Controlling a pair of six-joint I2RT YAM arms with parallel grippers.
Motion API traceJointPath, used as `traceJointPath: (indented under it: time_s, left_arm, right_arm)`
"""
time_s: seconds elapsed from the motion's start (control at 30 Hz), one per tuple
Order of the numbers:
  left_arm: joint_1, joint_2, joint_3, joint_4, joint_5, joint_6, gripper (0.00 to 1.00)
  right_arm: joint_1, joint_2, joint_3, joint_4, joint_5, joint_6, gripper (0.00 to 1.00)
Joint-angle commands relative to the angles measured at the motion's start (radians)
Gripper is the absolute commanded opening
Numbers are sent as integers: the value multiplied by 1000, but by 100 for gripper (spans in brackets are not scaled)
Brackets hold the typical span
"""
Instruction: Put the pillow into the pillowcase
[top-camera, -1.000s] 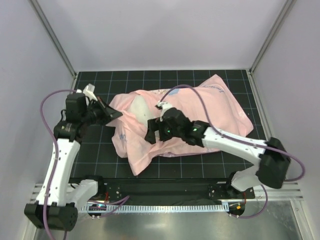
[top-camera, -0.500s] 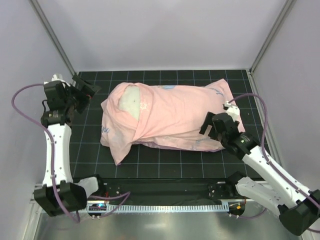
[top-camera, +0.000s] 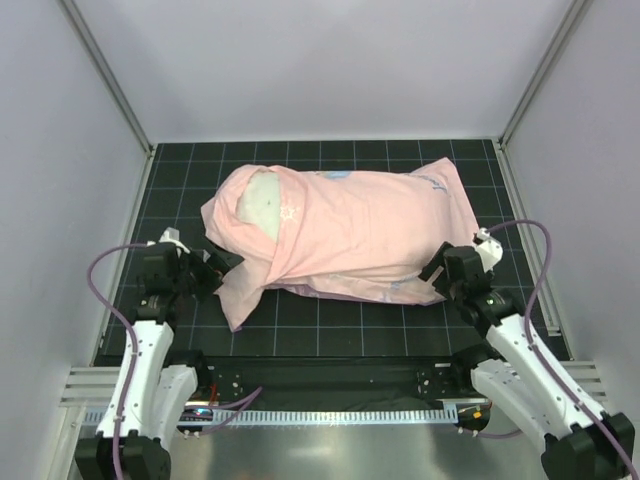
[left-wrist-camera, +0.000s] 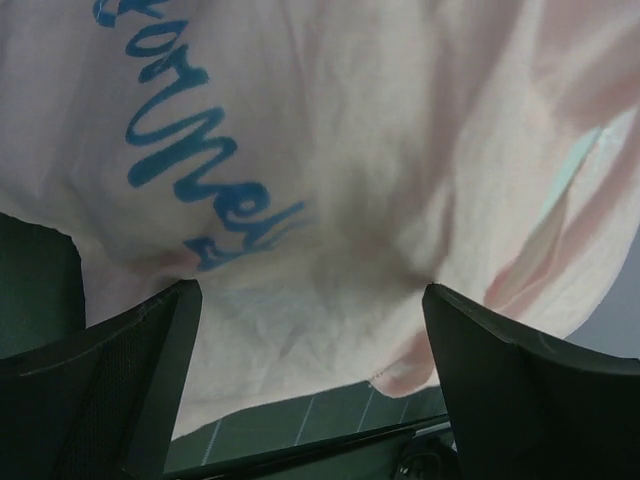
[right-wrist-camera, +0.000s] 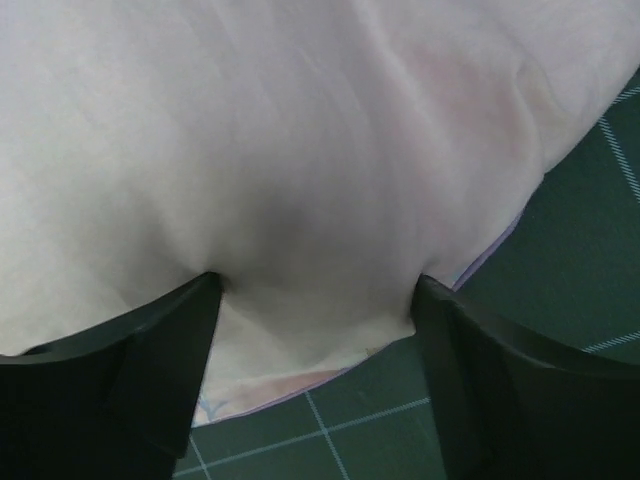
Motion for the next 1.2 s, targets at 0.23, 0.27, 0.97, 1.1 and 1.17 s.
traceJointPath:
  time_s: [0.23, 0.27, 0.97, 1.1, 1.17]
  left_arm:
    - [-44, 253, 102, 240, 9, 59, 0]
    - [-44, 222, 126, 208, -23, 75, 0]
    - [-44, 510, 1086, -268, -60, 167, 67]
    - [-72, 717, 1366, -449, -66, 181, 100]
    - [-73, 664, 1351, -419, -92, 190, 100]
  right_arm:
    - [3, 59, 235, 6, 14, -45, 4]
    - [3, 33, 261, -26, 19, -60, 4]
    - [-15, 470, 1322, -398, -79, -371, 99]
    - [-25, 663, 1638, -557, -93, -361, 100]
    - [-25, 621, 1615, -492, -160, -365, 100]
